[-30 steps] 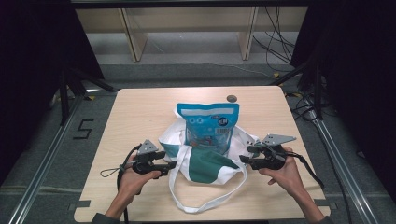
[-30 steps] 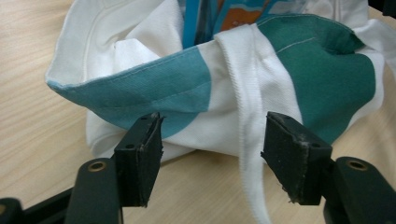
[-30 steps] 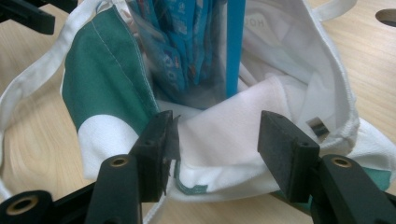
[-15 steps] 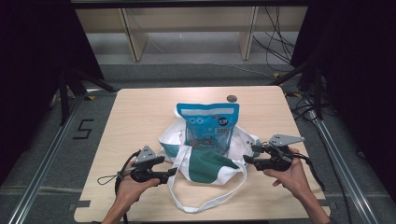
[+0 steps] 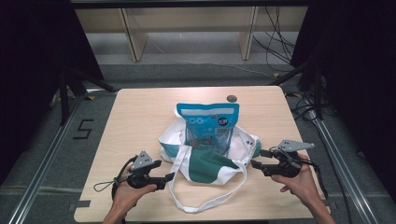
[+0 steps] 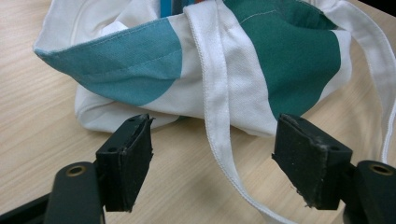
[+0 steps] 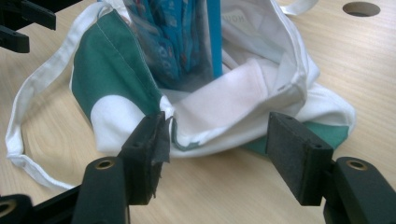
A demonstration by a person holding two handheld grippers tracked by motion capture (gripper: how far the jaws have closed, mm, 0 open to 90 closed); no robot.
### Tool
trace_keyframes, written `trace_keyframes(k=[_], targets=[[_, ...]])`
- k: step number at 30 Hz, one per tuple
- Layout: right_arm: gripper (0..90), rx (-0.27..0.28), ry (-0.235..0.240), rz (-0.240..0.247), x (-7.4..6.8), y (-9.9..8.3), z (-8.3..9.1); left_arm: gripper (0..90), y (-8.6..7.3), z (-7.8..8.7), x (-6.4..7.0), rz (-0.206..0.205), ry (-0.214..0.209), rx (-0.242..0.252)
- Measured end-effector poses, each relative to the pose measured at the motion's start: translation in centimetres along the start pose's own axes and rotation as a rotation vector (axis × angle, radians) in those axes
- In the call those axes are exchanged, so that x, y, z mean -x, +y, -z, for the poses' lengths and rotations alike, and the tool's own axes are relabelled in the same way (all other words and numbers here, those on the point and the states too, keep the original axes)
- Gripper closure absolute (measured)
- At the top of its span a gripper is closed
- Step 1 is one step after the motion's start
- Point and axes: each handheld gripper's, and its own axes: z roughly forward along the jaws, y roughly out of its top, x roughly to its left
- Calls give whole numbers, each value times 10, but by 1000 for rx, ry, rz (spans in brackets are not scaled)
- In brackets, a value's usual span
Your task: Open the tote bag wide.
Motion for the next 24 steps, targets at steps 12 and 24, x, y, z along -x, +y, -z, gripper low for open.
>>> trace_keyframes(k=[12,24], targets=[[354,-42,-22,-14,0,-18,3,255,-7,4,-1,8,10,10],[346,-67,-24,26,-9,-30,-1,245,-15,7,1,8,13,8]])
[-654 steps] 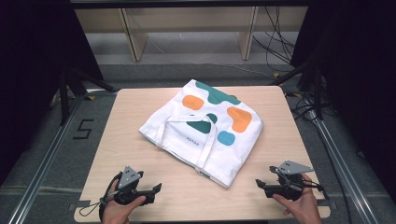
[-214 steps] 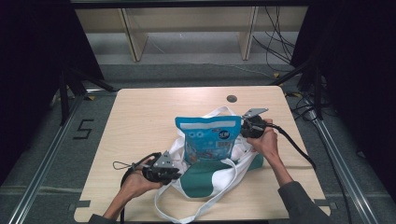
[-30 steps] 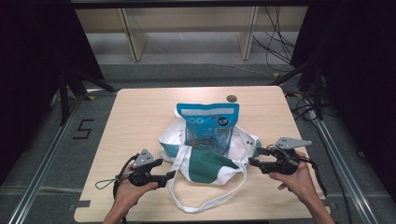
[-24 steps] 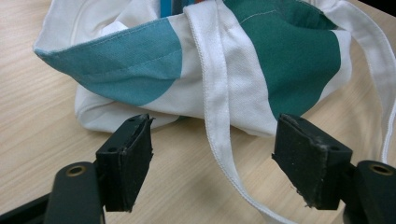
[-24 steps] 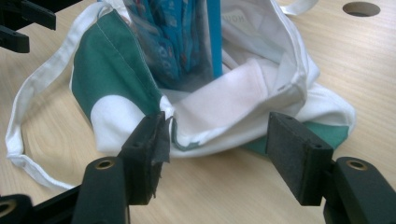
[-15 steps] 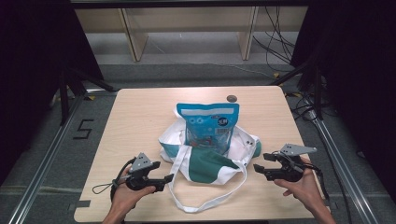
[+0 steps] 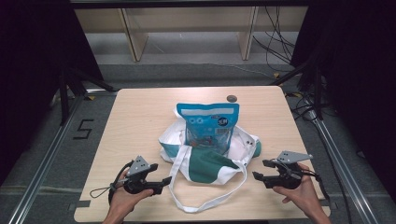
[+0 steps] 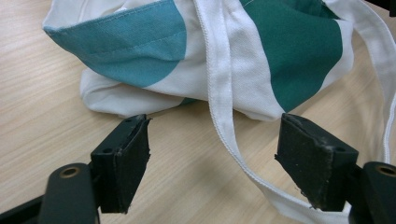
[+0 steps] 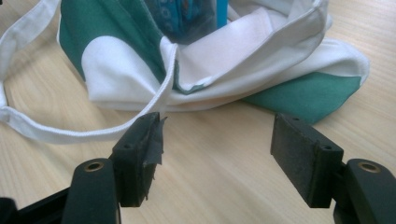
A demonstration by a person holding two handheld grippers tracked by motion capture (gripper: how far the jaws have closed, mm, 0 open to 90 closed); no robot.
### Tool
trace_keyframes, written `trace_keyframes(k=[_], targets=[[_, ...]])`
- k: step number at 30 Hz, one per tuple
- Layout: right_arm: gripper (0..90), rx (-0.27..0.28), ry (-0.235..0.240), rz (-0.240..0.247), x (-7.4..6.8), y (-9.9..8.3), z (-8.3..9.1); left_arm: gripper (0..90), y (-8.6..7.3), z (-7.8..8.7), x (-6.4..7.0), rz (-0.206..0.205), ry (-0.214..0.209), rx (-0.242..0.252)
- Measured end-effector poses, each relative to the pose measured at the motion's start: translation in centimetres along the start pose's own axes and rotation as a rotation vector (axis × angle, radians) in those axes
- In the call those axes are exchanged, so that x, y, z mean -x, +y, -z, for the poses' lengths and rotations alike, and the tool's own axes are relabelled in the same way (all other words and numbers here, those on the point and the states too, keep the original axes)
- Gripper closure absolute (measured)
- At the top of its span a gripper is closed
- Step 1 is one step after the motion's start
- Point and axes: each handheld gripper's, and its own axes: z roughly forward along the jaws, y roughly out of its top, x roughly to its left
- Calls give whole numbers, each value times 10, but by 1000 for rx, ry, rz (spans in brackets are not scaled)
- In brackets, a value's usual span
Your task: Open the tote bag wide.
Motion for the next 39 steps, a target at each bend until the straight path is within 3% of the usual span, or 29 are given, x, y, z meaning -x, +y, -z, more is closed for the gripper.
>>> trace_keyframes(k=[2,3,5,6,7,8,9,12,13,14,15,16,17,18,19,20,21,22,23,24,25,28,29,30,31,32,36,37,39], targets=[[345,-16,-4,-7,-3,-3,1,244,-2,1,1,-15,5,-1],[344,-26,-4,-17,-5,-4,1,242,-3,1,2,-1,2,-6],[342,-21,-9,16,-4,-7,1,236,-6,1,4,-7,0,-7],[340,-29,-3,-11,-7,-9,2,236,-8,0,5,-1,-2,-7],[328,-37,7,-8,-7,-11,2,234,-9,1,5,-10,-4,-17],[325,-35,-15,36,-6,-11,2,230,-10,0,7,-1,-3,-7],[325,-38,-16,15,-9,-13,2,224,-10,1,7,-18,3,-28],[311,-49,-2,42,-10,-15,4,204,-12,1,11,-18,-4,-29],[310,-51,-11,13,-14,-16,4,194,-14,0,13,-15,-5,-13],[307,-47,-20,53,-12,-17,5,179,-14,2,14,-41,-7,-40],[301,-55,-20,56,-13,-18,5,172,-15,1,17,-23,-8,-17],[297,-60,-25,55,-14,-20,6,173,-16,3,18,-42,-7,-27],[296,-70,-20,39,-17,-21,7,172,-18,3,20,-27,-12,-13],[296,-59,-22,55,-16,-23,7,172,-19,4,22,-27,-17,-18],[296,-74,-8,27,-18,-25,9,168,-20,4,22,-48,-13,-24],[296,-66,-8,42,-16,-27,9,163,-22,4,24,-36,-14,-22],[296,-76,-13,19,-18,-30,10,163,-23,5,24,-54,-14,-31],[296,-79,-9,42,-15,-32,11,163,-23,5,26,-48,-8,-24],[296,-73,-15,40,-15,-35,11,163,-24,7,25,-71,-2,-45],[296,-85,-10,-2,-18,-37,12,163,-25,6,29,-30,-9,-25],[296,-85,-18,31,-15,-39,13,163,-27,6,29,-33,-7,-21],[296,-104,-1,0,-20,-47,15,163,-30,8,31,-47,1,-63],[296,-94,1,26,-18,-49,15,162,-32,6,33,-33,3,-40],[296,-107,2,21,-20,-50,16,161,-32,7,32,-47,4,-58],[296,-112,2,-10,-23,-51,17,161,-32,6,34,-28,-2,-37],[296,-106,13,28,-21,-51,16,161,-32,7,32,-56,4,-49],[296,-107,12,29,-22,-52,16,161,-32,7,31,-52,7,-47],[296,-112,14,8,-24,-53,16,161,-32,7,31,-51,11,-48],[296,-112,10,39,-21,-52,16,161,-32,7,31,-49,10,-49]])
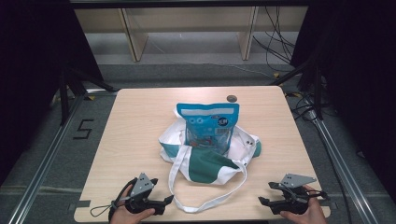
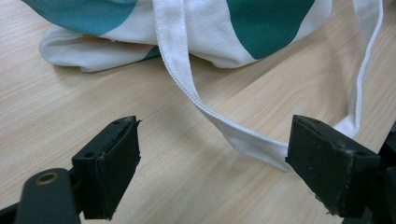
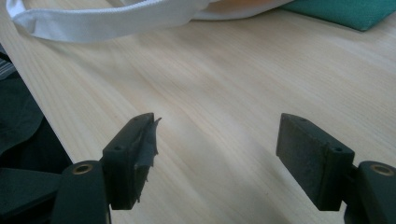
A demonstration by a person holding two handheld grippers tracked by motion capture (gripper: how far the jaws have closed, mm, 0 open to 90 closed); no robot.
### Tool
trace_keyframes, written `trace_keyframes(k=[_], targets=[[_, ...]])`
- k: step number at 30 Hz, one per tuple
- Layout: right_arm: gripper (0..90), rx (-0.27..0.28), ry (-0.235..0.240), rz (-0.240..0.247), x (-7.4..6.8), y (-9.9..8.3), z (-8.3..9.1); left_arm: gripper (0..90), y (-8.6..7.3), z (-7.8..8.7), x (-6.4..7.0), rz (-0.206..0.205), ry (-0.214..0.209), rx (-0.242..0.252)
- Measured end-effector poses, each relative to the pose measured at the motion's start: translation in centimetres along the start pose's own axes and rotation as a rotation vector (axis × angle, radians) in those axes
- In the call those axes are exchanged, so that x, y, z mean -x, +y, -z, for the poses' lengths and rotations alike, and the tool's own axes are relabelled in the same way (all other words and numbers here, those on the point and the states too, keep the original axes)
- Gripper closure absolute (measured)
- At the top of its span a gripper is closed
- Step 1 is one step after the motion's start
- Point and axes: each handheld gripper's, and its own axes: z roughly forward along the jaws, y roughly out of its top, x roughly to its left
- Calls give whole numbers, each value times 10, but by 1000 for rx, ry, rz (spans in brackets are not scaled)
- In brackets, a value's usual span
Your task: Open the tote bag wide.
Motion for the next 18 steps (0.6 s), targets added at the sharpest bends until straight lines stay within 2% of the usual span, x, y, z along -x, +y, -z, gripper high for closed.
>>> trace_keyframes(k=[2,3,4,7,8,9,10,12,13,14,16,18], targets=[[296,-9,5,-11,-1,0,0,160,0,0,0,2,-4,3],[296,-14,8,-35,-3,0,1,160,0,0,0,3,-2,2],[296,-14,3,-9,0,0,1,160,0,-1,0,3,0,4],[296,-12,6,-7,1,0,1,160,0,-1,-1,3,0,-4],[296,-13,7,-5,2,0,1,160,-1,0,-1,10,-2,-22],[296,-16,7,-22,1,0,1,160,-1,0,-1,13,0,-18],[296,-15,6,-20,1,0,1,160,-1,1,-2,-10,1,-22],[296,-15,3,-28,1,-1,1,160,-1,-1,0,37,2,-1],[296,-10,-5,-4,3,-1,1,160,-1,-1,0,38,2,-2],[296,-10,-4,-5,3,-1,1,160,-1,0,-2,10,14,-23],[296,-11,10,-32,1,-1,1,160,-1,0,-3,4,14,-32],[295,-8,6,-27,2,-1,1,159,-1,-1,-2,16,6,-24]])
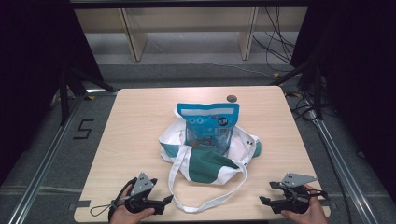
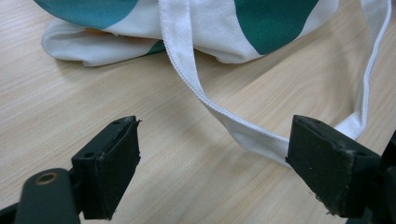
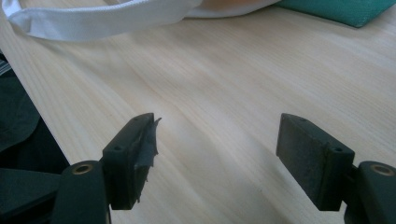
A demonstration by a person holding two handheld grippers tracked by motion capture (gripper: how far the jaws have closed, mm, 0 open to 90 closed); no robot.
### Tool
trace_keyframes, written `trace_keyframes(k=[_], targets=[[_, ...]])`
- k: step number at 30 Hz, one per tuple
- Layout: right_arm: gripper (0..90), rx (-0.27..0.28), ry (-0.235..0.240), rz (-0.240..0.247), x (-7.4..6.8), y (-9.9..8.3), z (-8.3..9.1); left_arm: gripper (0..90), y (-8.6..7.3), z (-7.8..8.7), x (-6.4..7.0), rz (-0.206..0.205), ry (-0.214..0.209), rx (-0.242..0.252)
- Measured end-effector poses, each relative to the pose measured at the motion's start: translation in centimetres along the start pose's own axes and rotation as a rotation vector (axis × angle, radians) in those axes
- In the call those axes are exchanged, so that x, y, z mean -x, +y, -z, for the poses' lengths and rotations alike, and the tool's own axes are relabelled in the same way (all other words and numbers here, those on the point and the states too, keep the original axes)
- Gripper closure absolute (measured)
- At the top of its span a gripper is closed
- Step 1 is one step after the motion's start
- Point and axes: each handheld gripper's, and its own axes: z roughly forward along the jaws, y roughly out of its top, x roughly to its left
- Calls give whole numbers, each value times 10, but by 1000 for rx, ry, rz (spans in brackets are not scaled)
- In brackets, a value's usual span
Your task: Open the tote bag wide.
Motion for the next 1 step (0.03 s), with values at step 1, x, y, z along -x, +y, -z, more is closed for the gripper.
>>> trace_keyframes(k=[1], targets=[[294,-1,2,-3,0,0,0,159,0,0,0,3,0,0]])
